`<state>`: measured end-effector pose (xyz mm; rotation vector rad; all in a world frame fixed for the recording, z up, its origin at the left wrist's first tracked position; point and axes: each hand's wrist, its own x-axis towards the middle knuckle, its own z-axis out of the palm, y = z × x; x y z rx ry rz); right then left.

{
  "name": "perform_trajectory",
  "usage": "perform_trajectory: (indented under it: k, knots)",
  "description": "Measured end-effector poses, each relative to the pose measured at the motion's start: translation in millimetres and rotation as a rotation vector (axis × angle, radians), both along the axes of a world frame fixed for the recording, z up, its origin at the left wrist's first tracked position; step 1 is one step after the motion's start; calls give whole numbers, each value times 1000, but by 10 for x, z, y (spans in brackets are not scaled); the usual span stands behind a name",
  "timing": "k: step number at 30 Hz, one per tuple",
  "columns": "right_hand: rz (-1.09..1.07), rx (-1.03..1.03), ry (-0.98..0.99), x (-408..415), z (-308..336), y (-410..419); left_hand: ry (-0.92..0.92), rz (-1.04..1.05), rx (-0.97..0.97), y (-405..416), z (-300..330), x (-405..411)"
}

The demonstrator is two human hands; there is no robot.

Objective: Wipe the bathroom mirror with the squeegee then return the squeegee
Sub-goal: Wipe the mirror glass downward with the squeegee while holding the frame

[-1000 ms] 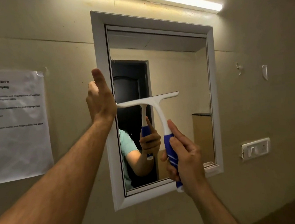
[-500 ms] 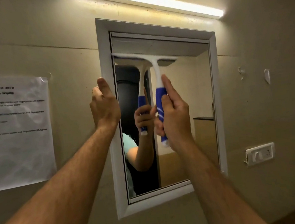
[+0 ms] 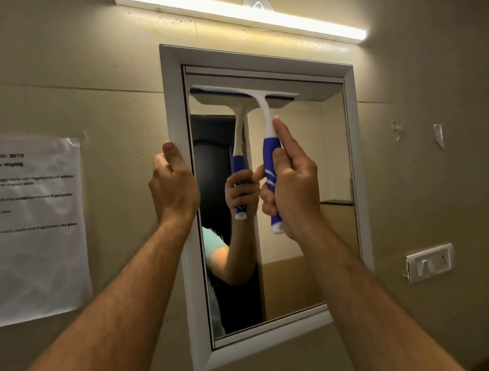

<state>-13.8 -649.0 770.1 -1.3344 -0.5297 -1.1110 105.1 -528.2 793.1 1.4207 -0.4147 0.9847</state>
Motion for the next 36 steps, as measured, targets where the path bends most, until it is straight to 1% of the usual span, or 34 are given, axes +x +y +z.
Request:
perform_trajectory:
  k: [3,7,12,16,18,21,25,28,34,36]
  knots:
    - [-52,-15,24,20,-249,1,9,9,11,6,-4,-1]
    - [9,-11,72,-31,-544,-23,-7,22,15,4,-3,-17]
    - [210,8,99,-136,-316,-82,-12,-9,-7,-3,-10,12]
    - [159,17,129,-150,-326,-61,-16,-13,-24,10,-21,35]
    - [116,10,167,-152,-516,-71,-13,-47,-27,11,-24,39]
    - [73,10,224,-196,-985,-115,9,-49,-19,21,-16,27]
    - [109,73,350,-341,-1692,-97,23,-86,-30,58,-26,31]
    - [98,125,392,-429,-1973,-25,5,-91,-12,53,-85,3]
    - [47,128,330,-375,-1711,-19,24,-59,19,53,-599,22]
    - [51,114,330,-359,-1724,-42,26,-73,26,65,-731,34]
